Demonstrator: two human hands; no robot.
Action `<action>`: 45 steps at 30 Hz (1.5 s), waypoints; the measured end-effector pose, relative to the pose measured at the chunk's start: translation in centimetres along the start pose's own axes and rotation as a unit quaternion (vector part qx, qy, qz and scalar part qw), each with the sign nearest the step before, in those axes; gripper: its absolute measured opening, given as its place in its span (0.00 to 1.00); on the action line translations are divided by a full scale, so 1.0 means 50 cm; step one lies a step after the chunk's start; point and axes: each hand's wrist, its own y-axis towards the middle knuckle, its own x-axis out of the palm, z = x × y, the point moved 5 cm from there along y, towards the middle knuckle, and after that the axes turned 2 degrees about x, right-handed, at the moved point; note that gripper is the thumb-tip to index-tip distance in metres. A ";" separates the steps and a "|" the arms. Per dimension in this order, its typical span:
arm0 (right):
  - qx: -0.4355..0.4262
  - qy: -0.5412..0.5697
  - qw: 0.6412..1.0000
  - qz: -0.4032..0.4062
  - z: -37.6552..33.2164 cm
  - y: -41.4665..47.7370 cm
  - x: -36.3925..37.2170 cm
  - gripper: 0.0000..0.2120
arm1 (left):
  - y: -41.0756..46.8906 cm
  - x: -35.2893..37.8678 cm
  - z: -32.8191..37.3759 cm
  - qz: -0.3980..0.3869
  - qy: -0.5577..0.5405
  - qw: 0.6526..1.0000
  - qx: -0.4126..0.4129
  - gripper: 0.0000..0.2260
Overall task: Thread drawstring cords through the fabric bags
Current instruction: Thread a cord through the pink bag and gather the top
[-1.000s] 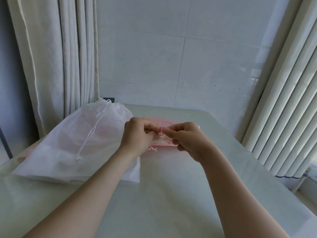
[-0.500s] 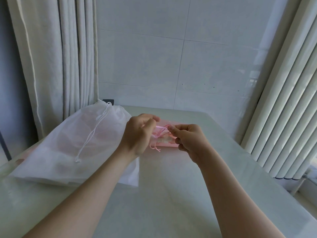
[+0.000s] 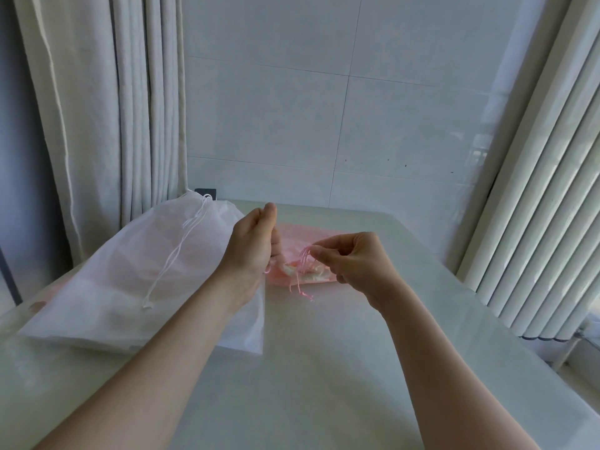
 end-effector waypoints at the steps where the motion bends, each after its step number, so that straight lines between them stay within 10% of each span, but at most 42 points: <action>1: -0.012 -0.021 1.000 0.012 0.000 0.001 -0.003 0.01 | -0.002 -0.001 0.000 -0.002 0.031 1.000 0.006 0.20; 7: -0.114 -0.289 0.943 0.118 0.009 0.013 -0.016 0.04 | -0.005 -0.012 -0.010 0.008 0.094 0.995 -0.044 0.19; 22: -0.031 -0.436 0.873 0.216 0.019 0.005 -0.037 0.12 | 0.002 -0.022 -0.041 -0.009 0.144 0.980 -0.141 0.16; 32: -0.046 -0.152 0.962 0.222 -0.002 -0.002 -0.032 0.09 | -0.001 -0.010 -0.050 -0.008 0.240 0.970 -0.038 0.08; 40: -0.163 -0.115 0.918 0.341 -0.047 -0.025 -0.038 0.06 | 0.000 0.013 -0.074 -0.086 0.402 0.906 0.095 0.41; 45: -0.211 -0.047 0.877 0.430 -0.121 -0.072 -0.061 0.06 | 0.025 0.033 -0.052 -0.074 0.442 0.878 0.166 0.28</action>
